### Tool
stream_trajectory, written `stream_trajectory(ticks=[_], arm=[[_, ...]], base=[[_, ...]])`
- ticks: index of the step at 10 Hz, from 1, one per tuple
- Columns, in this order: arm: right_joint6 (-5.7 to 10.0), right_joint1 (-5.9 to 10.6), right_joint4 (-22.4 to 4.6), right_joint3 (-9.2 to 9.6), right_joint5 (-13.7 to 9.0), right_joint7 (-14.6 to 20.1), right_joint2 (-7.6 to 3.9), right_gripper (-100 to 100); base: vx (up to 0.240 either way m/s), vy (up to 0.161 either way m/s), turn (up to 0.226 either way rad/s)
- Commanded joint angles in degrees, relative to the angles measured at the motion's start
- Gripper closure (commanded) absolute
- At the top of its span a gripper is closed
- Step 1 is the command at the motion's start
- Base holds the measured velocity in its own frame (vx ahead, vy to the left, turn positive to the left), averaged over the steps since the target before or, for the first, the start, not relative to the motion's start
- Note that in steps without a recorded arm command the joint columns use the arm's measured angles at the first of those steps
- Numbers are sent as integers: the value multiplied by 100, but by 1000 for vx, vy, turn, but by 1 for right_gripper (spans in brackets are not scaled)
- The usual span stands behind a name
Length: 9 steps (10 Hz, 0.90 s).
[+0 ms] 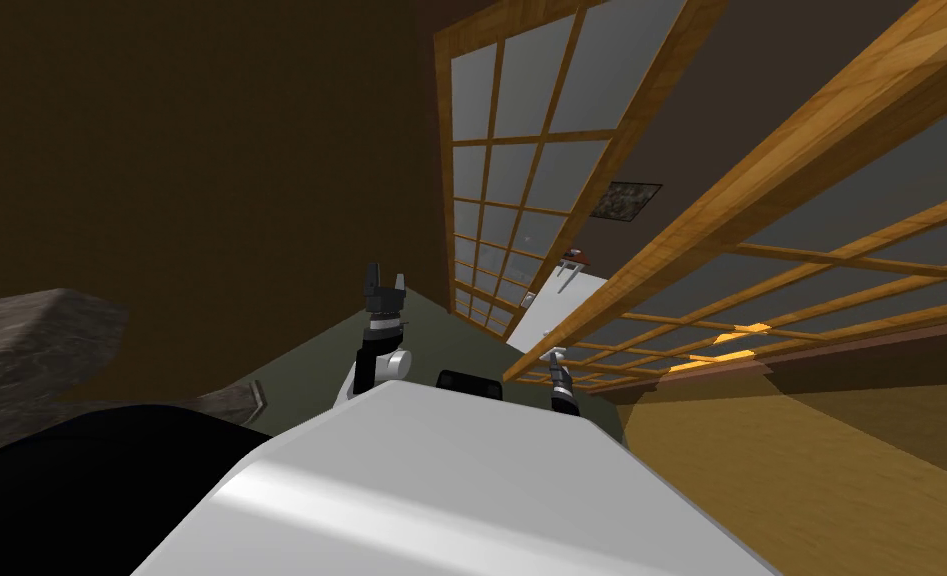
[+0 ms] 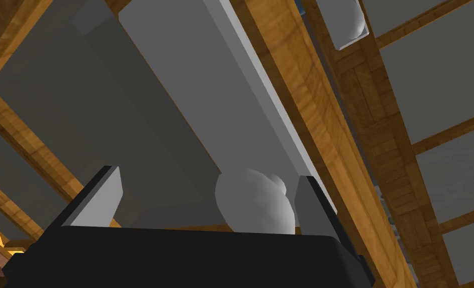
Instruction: Pull the door open
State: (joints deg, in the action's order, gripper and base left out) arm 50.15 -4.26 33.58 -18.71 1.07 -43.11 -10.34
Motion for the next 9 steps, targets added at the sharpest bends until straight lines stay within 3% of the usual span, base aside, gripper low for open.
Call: stream_trajectory(ticks=[1, 9], arm=[[-19, -18, -49, -113, -124, 171, -98, 100], [-8, 57, -53, -25, -326, 891, -70, 100]], base=[[-28, -28, 63], [-48, -31, 80]])
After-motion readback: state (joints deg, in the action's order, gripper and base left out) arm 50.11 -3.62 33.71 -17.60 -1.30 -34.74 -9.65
